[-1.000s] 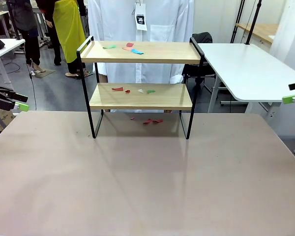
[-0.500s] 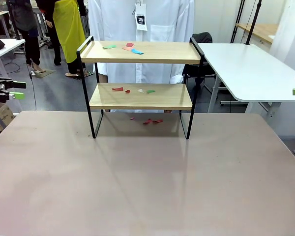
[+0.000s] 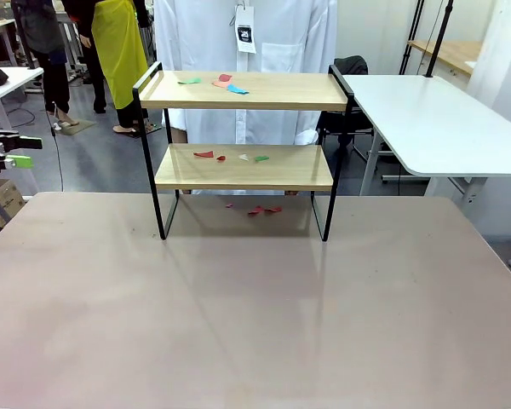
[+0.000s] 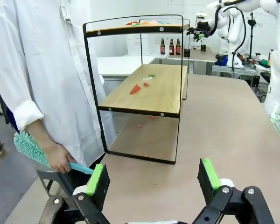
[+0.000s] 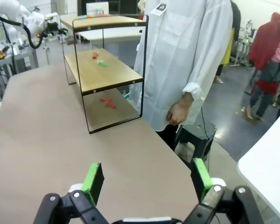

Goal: Clean the shelf.
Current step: Pick up the Duster handed by the human.

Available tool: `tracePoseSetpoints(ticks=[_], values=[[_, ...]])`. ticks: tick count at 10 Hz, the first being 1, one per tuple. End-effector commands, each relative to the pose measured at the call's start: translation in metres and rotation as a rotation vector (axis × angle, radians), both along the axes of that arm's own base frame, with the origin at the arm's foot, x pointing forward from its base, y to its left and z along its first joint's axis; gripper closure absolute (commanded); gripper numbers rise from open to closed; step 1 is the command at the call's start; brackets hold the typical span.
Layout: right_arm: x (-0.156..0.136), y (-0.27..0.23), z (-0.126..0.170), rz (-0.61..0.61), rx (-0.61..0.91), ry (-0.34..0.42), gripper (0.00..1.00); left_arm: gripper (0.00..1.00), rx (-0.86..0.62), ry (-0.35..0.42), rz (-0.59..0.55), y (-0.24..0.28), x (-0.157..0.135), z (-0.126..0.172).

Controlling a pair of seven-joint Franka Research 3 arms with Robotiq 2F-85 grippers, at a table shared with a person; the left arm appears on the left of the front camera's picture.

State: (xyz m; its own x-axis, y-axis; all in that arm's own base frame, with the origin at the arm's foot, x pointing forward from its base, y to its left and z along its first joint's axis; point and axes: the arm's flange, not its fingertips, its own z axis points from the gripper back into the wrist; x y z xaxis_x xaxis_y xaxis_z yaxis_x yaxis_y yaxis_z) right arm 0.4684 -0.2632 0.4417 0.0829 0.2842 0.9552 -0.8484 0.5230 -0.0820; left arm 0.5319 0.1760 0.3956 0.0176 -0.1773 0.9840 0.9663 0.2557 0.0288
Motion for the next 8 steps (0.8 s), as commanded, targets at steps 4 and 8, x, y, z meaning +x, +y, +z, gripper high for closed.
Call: tracePoseSetpoints(ticks=[4,8], values=[[0.0074,0.0014,0.0073,0.009,-0.003,-0.067,0.00,0.00,-0.015,-0.012,-0.009,0.0011,-0.0006,-0.0033],[0.0061,0.0015,0.0076,0.043,-0.004,-0.031,0.00,0.00,-0.004,-0.006,0.002,0.0008,-0.0011,-0.0059]])
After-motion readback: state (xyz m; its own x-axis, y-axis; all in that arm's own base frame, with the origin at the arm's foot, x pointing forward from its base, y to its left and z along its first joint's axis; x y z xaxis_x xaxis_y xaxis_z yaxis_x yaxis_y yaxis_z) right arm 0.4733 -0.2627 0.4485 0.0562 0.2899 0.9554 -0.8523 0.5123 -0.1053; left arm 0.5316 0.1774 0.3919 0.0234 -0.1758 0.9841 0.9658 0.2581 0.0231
